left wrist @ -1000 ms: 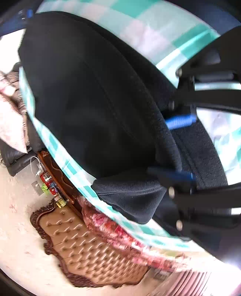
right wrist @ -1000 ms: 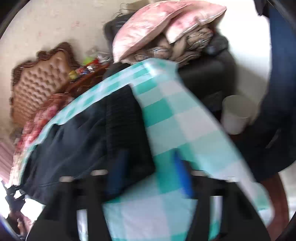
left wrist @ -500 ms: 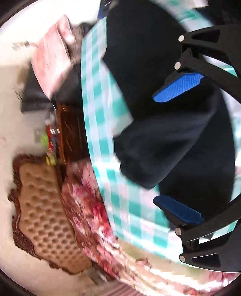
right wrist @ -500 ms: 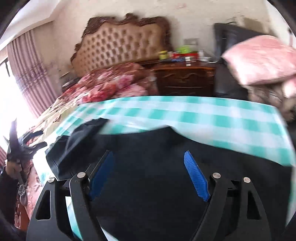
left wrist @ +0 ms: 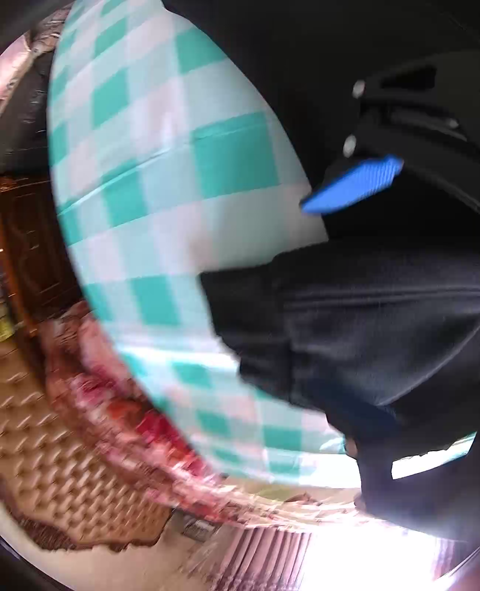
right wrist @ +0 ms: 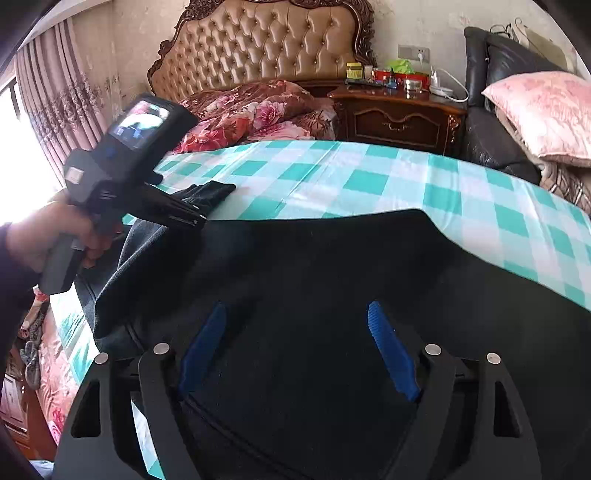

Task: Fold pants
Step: 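Grasp the black pant leg cuff with the left gripper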

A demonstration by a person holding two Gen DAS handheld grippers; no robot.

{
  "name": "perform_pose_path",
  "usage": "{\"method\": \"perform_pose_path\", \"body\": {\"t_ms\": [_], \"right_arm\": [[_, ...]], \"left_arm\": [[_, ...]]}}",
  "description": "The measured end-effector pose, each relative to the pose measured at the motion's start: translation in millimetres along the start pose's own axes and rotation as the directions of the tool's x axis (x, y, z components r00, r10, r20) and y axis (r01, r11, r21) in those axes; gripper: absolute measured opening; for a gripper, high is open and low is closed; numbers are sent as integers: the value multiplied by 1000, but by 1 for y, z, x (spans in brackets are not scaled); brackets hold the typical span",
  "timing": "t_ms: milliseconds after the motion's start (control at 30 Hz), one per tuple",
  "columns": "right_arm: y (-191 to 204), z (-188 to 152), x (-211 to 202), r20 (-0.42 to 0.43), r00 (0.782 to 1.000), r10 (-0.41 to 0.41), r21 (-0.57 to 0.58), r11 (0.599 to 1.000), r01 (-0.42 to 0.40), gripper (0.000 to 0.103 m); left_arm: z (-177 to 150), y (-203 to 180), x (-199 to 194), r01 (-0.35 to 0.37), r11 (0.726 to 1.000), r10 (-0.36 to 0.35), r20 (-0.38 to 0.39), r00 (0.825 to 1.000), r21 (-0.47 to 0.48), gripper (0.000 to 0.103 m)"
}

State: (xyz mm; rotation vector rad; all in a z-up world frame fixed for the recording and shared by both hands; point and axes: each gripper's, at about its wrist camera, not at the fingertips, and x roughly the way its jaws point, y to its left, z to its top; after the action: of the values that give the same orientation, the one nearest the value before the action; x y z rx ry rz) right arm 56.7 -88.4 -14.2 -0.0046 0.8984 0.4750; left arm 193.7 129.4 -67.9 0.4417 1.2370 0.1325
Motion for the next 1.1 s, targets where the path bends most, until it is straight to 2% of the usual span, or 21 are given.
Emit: {"method": "perform_pose_path", "body": {"t_ms": [33,100,167,200,233,267,300,367,467,500,600,700,733,767,800,900,1033,1100], "right_arm": [[-2,0,-1,5,1000,5,4,1000,-5,79],[-2,-1,-3,14,1000,8,8,1000,-8,80],[-3,-3,-6,20,1000,15,13,1000,-15,81],[-3,-3,-8,22,1000,17,12,1000,-18,81],[-2,-4,-9,24,1000,17,9,1000,-17,81],[-2,-5,-11,25,1000,14,2,1000,-14,81],[-1,-6,-13,27,1000,9,-6,1000,-9,81],[0,-9,-17,25,1000,-7,-26,1000,7,81],[2,-14,-19,5,999,-34,-55,998,35,81],[2,-16,-19,0,999,-39,-61,997,39,81],[3,-23,-18,-16,999,-40,-64,997,39,81],[3,-30,-17,-30,999,-40,-66,997,38,81],[3,-32,-16,-34,999,-40,-64,997,38,81],[2,-34,-15,-41,998,-39,-61,997,36,81],[2,-36,-14,-49,998,-41,-59,998,38,81],[1,-39,-11,-65,996,-58,-57,997,54,81],[1,-40,-10,-72,994,-83,-47,996,79,81],[0,-41,-10,-76,992,-99,-50,994,96,81]], "left_arm": [[0,-2,9,36,999,-36,-33,999,0,69],[0,-3,20,36,999,-36,-53,998,10,65],[0,-3,23,38,999,-37,-41,998,11,56],[0,-3,25,30,999,-30,-48,998,10,28],[-1,-1,25,20,1000,-20,-41,999,6,21],[-2,2,23,32,999,-32,-32,999,-2,18],[-5,8,21,48,999,-49,-17,999,-20,11],[-8,17,8,73,996,-71,41,997,-45,9],[-22,50,-19,183,970,-159,155,975,-157,8],[-34,69,-34,263,944,-215,232,949,-198,8],[-68,104,-61,357,895,-252,358,899,-266,8],[-123,142,-78,465,827,-270,502,822,-317,8],[-147,157,-78,514,789,-278,552,786,-336,8],[-165,167,-75,544,760,-280,577,767,-354,8],[-178,174,-71,560,744,-280,590,757,-365,8],[-216,190,-49,634,664,-309,627,715,-396,9],[-249,203,-23,708,561,-292,698,654,-429,8],[-259,207,-11,716,529,-270,709,651,-456,8]]}}
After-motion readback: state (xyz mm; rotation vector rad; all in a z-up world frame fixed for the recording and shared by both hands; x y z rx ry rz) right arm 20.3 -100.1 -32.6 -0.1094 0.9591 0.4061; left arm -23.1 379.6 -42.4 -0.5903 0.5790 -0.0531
